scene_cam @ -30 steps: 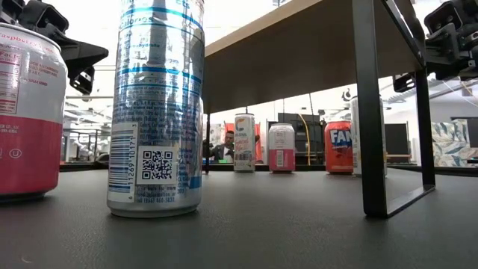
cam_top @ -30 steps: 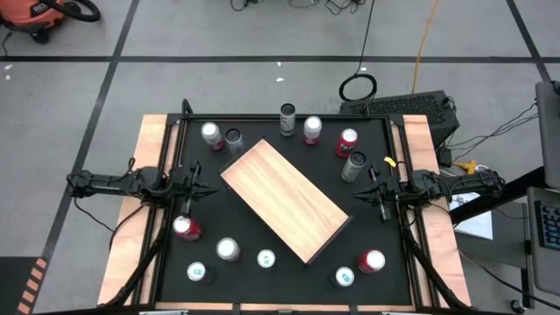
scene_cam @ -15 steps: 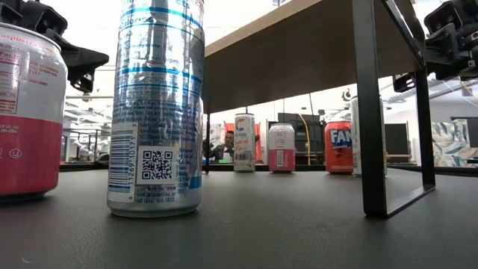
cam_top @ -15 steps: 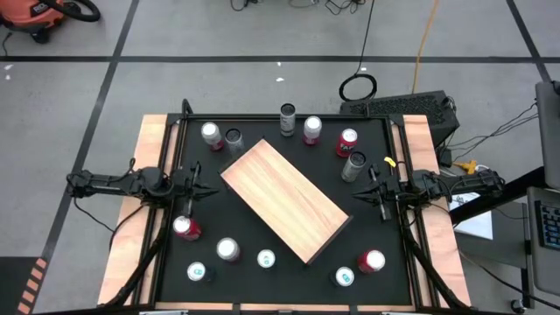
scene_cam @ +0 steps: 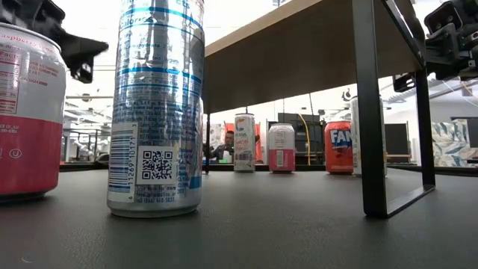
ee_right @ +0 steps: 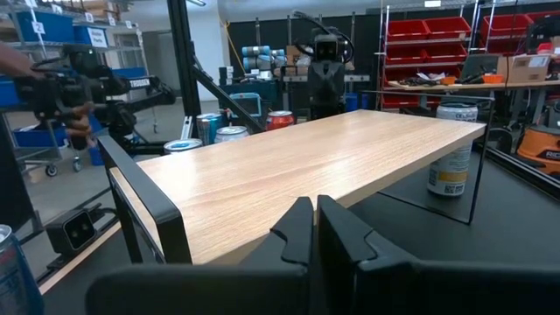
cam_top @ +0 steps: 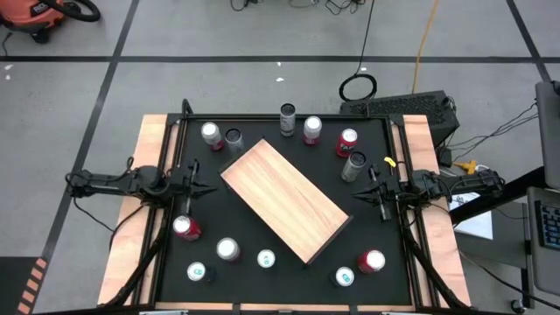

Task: Place canned beverage on shelf
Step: Put the bottom left blue soda can on the shelf

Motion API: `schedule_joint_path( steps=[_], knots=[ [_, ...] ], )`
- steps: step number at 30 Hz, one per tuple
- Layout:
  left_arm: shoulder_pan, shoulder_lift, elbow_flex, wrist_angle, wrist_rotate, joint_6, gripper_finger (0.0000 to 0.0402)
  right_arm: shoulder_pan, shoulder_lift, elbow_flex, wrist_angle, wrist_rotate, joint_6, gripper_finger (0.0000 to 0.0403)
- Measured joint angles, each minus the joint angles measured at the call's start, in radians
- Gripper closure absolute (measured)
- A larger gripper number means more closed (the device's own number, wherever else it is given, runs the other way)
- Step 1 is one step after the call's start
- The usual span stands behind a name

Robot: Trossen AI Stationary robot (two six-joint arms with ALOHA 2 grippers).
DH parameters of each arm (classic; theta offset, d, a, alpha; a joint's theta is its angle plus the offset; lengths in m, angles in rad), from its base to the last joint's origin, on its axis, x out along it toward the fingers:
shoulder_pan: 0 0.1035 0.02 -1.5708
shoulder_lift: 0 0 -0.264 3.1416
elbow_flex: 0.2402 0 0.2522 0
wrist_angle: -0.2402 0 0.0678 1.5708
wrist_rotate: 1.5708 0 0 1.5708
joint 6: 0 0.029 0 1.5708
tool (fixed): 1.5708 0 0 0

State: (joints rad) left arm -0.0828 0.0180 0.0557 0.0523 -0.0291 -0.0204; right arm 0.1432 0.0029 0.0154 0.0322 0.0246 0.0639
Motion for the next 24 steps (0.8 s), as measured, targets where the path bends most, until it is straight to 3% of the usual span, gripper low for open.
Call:
schedule_joint_path(
  steps=[5, 14, 19, 24],
  knots=[
    [0.000, 0.040, 0.083, -0.042, -0.010, -0.001, 0.0402, 0.000, 0.000, 0.000, 0.000, 0.000, 0.000, 0.0403],
    [0.000, 0.213, 0.345, -0.175, -0.033, 0.008, 0.0402, 0.000, 0.000, 0.000, 0.000, 0.000, 0.000, 0.0403],
    [0.000, 0.337, 0.530, -0.206, -0.033, 0.020, 0.0402, 0.000, 0.000, 0.000, 0.000, 0.000, 0.002, 0.0403],
    [0.000, 0.481, 0.744, -0.395, -0.062, 0.034, 0.0402, 0.000, 0.000, 0.000, 0.000, 0.000, 0.002, 0.0403]
  ],
)
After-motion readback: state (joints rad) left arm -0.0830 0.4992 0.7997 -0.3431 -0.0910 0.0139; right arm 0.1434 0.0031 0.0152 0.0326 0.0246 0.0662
